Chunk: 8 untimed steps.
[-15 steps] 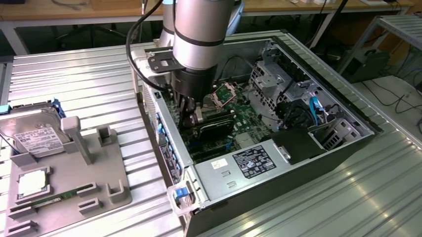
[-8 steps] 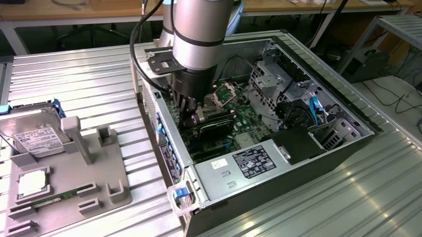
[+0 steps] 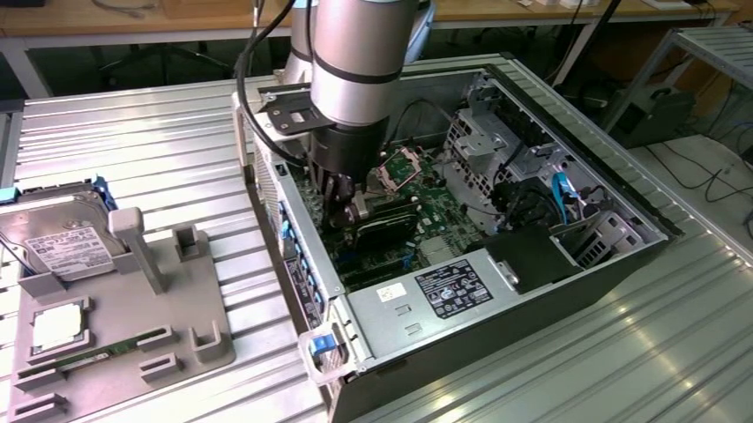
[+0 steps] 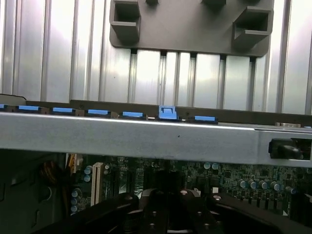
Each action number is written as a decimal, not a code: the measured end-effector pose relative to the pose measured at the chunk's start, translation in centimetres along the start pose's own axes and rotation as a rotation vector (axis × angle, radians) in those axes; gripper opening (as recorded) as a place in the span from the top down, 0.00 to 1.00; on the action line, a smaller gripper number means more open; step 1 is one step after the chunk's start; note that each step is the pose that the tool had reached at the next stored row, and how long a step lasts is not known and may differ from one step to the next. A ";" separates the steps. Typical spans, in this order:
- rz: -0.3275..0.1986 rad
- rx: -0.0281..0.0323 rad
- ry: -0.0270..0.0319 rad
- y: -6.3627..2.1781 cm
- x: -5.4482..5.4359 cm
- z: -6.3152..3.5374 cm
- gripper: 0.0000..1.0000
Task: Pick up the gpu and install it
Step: 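Press down on the gpu until it lock into place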
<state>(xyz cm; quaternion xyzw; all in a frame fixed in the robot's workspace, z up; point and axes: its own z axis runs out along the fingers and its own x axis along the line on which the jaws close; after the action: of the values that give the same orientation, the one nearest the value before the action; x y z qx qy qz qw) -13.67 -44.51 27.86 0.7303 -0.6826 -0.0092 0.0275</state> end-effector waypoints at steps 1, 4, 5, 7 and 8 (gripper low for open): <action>0.000 -0.0001 0.0017 -0.05 0.0 0.00 0.89; 0.000 -0.0008 0.0103 -0.57 -0.1 -0.01 0.89; 0.000 -0.0007 0.0108 -0.65 -0.1 -0.01 0.89; 0.001 -0.0009 0.0119 -0.74 -0.1 -0.01 0.89; 0.001 -0.0009 0.0125 -0.75 -0.1 -0.01 0.89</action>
<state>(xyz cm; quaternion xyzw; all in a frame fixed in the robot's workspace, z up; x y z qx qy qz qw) -12.93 -44.32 27.82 0.7301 -0.6826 -0.0049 0.0321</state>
